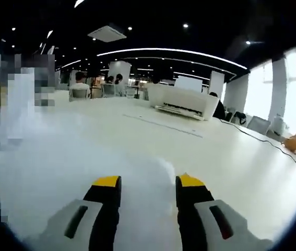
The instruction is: Organize the stack of printing papers by aligning and flattening the scattered papers on the table
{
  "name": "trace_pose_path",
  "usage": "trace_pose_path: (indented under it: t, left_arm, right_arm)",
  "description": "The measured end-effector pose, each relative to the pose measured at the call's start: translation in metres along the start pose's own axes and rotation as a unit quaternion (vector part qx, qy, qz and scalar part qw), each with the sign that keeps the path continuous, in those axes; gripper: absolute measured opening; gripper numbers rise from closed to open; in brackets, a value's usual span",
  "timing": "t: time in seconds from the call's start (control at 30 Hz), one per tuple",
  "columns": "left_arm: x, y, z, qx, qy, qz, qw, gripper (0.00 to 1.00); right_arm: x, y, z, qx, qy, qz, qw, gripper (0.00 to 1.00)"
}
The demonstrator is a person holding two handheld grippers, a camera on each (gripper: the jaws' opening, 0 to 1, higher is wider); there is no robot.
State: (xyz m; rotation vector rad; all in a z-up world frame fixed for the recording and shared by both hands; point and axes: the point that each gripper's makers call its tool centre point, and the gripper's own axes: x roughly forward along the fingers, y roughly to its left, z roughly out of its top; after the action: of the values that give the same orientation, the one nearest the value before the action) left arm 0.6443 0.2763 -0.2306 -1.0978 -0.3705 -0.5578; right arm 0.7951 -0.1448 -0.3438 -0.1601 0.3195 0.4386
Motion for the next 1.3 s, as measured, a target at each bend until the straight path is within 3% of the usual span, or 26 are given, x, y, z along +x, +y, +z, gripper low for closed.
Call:
trace_pose_path:
  t: [0.03, 0.07, 0.2, 0.3, 0.33, 0.5, 0.67, 0.8, 0.9, 1.3]
  left_arm:
    - [0.000, 0.000, 0.000, 0.000, 0.000, 0.000, 1.0000, 0.06]
    - [0.000, 0.000, 0.000, 0.000, 0.000, 0.000, 1.0000, 0.06]
    - [0.000, 0.000, 0.000, -0.001, 0.000, 0.000, 1.0000, 0.06]
    - [0.000, 0.000, 0.000, -0.001, 0.000, 0.000, 1.0000, 0.06]
    - [0.000, 0.000, 0.000, 0.000, 0.000, 0.000, 1.0000, 0.06]
    - [0.000, 0.000, 0.000, 0.000, 0.000, -0.001, 1.0000, 0.06]
    - [0.000, 0.000, 0.001, -0.001, -0.001, -0.002, 1.0000, 0.06]
    - [0.000, 0.000, 0.001, -0.002, -0.001, -0.003, 1.0000, 0.06]
    - [0.000, 0.000, 0.001, -0.002, -0.001, -0.003, 1.0000, 0.06]
    - [-0.001, -0.001, 0.001, -0.003, -0.003, -0.004, 1.0000, 0.06]
  right_arm:
    - [0.001, 0.004, 0.000, 0.022, 0.004, 0.012, 0.9997, 0.67]
    - [0.001, 0.004, 0.002, 0.018, -0.002, 0.012, 0.9998, 0.69]
    - [0.001, 0.017, 0.005, 0.009, -0.011, 0.043, 0.9990, 0.70]
    - [0.008, 0.015, -0.010, 0.005, 0.030, 0.044, 0.9985, 0.75]
    - [0.009, 0.013, -0.005, 0.014, 0.019, 0.043, 0.9988, 0.76]
    - [0.009, 0.015, -0.006, 0.024, 0.022, 0.048, 0.9983, 0.71]
    - [0.003, 0.013, 0.001, -0.018, -0.003, 0.019, 0.9997, 0.74]
    - [0.005, 0.016, 0.002, -0.032, -0.007, 0.029, 0.9991, 0.70]
    - [0.008, 0.019, -0.006, 0.025, 0.018, 0.052, 0.9982, 0.64]
    - [0.008, 0.012, -0.007, 0.032, 0.023, 0.043, 0.9983, 0.71]
